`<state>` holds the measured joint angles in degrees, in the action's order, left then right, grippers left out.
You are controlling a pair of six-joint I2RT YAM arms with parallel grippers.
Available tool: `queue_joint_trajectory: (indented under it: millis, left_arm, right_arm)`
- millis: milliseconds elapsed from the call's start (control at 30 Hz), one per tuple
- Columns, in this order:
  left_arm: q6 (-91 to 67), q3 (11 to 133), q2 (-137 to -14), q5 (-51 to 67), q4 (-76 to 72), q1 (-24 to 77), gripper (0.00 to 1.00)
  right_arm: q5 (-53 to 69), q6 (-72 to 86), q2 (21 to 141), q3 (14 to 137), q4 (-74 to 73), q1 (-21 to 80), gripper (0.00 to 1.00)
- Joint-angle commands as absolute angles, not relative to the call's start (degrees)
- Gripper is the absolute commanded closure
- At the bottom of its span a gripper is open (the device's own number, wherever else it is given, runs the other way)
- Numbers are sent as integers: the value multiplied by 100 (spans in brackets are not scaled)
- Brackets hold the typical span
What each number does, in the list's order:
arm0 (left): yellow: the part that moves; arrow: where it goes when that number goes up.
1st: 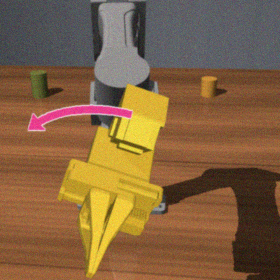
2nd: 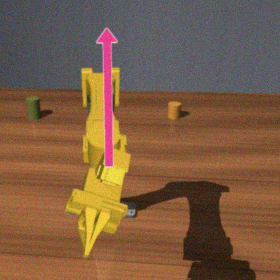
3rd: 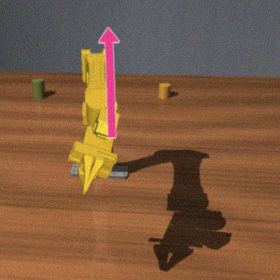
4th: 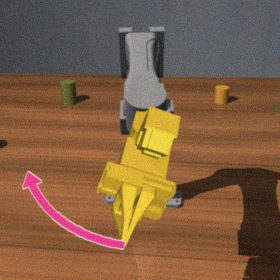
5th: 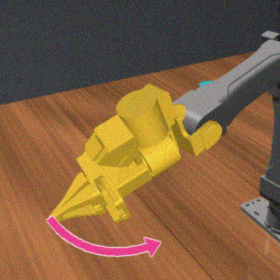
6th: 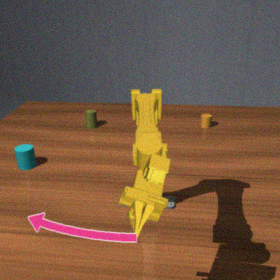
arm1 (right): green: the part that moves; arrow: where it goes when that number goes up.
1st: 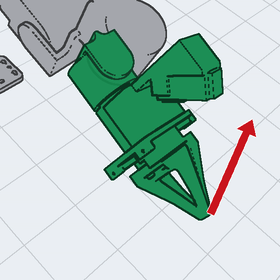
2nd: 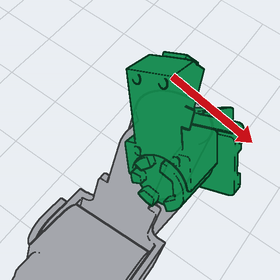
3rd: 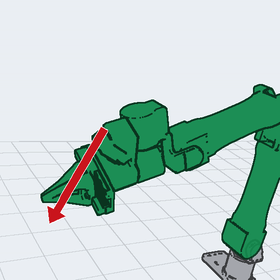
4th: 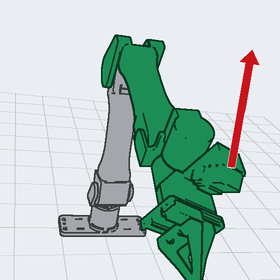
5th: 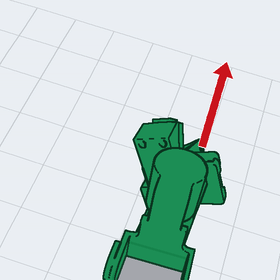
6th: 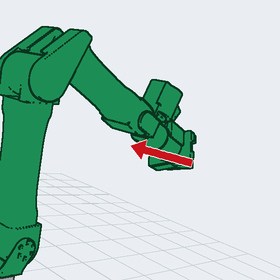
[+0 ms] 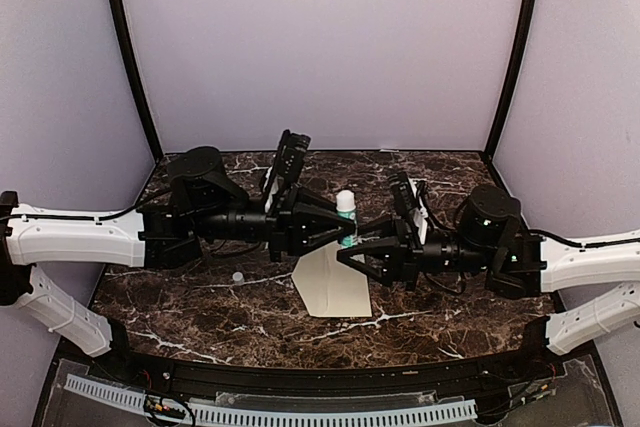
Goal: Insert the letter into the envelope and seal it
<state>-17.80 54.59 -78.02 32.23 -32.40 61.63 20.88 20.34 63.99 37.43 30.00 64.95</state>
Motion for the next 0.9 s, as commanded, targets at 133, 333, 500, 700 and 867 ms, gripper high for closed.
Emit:
queue_joint_trajectory:
  millis: [133, 333, 500, 700, 867]
  left_arm:
    - [-1925, 5202, -7513, 3077, -3692, 6197, 100]
    - [-2030, 5179, -7537, 3212, -3859, 6209, 100]
    - [-2056, 5168, -7554, 3212, -3927, 6207, 100]
    - [-2040, 5147, -7559, 3178, -3903, 6206, 100]
    - [-2046, 5133, -7565, 3179, -3934, 6206, 100]
  right_arm:
    - [2028, 2155, 5977, 3227, 3647, 6502, 46]
    - [2312, 2223, 6202, 3261, 3863, 6503, 52]
    - [2430, 2215, 6422, 3440, 3887, 6507, 64]
    - [2399, 2182, 6517, 3591, 3852, 6519, 65]
    - [2410, 2158, 6560, 3689, 3790, 6536, 66]
